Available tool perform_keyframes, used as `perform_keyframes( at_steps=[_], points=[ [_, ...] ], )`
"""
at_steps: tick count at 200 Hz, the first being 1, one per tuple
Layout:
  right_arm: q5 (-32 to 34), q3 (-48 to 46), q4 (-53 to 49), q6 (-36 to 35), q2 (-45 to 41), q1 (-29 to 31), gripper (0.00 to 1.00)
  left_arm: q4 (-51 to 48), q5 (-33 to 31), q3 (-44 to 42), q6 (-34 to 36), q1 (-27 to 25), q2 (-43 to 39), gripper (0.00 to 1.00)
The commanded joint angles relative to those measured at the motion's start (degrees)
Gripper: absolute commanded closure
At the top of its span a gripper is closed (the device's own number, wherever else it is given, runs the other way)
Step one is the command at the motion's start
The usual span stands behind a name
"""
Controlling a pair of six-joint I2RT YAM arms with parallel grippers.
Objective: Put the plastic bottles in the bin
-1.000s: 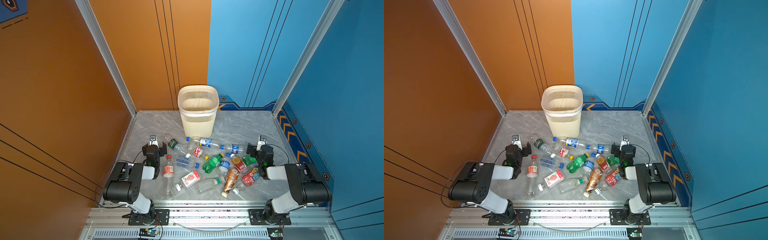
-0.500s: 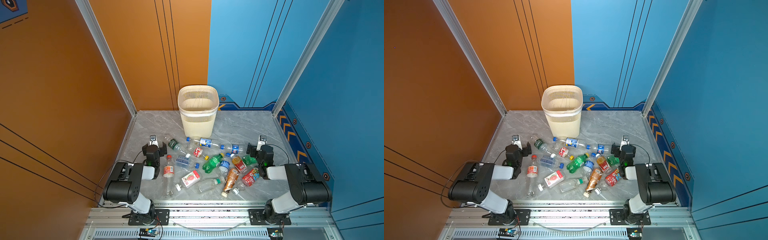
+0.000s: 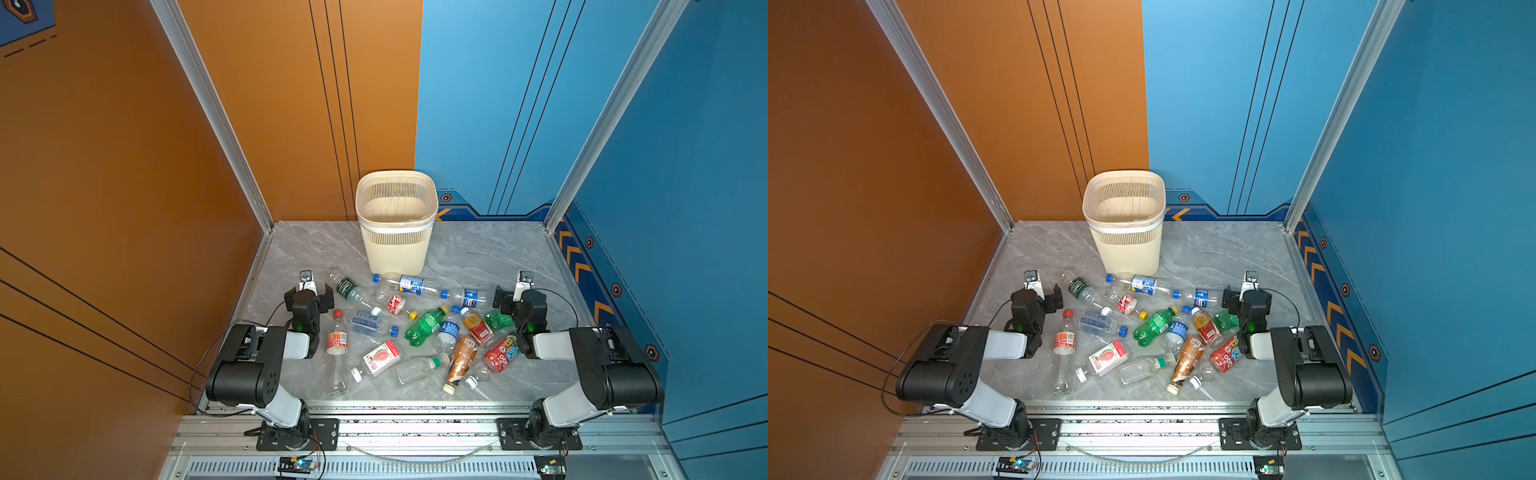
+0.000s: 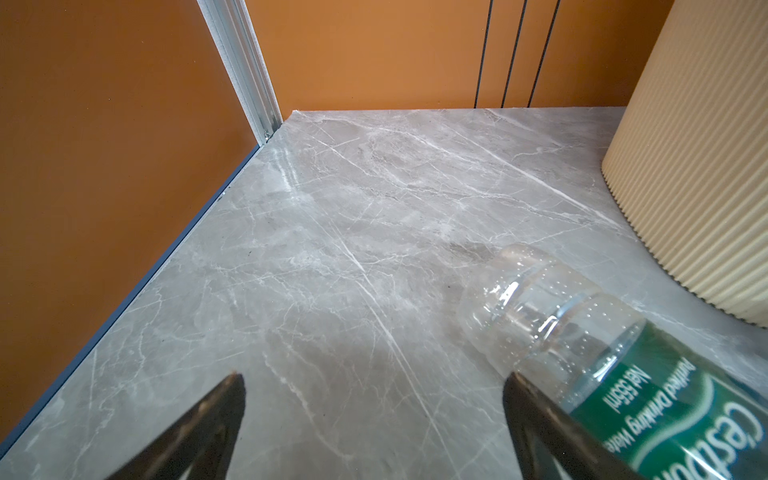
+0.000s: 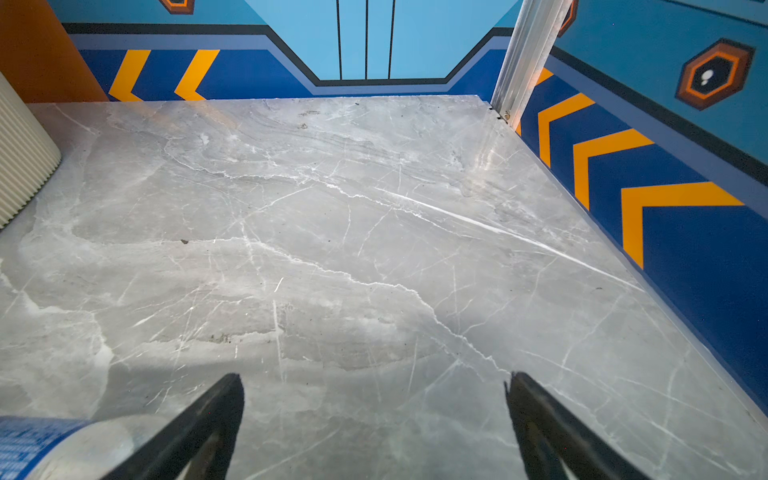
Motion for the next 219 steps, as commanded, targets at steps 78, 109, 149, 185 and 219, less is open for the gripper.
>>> perform_keyframes(
  at_steps=[78,109,149,185,219],
  points=[
    [-0.91,1.09,-1.02,1.19,-0.79,-0.37,0.01,0.49,1.54,-0.39,0.16,0.45,-0.05,0.02],
    [0.16,7.13,-15.21,1.37,-5.46,-0.08,0.01,-3.13,-1.64,-0.01,0.29,-0.44,-4.46,0.02],
    [3.02,19.51,-35.7,16.78,-16.78,1.55,0.01,-39.54,-5.04,12.1,-10.89,-0.59,-23.59,0.02],
    [-13.98,17.53,-36.86,28.09,-21.93,-4.81,0.0,-57.24,-0.07,14.28,-20.1,1.26,-37.15,0.02],
    [-7.02,18.6,-48.51,25.23,-28.54,0.66,0.01,-77.03,11.4,16.76,-26.4,1.01,-41.76,0.03]
  ],
)
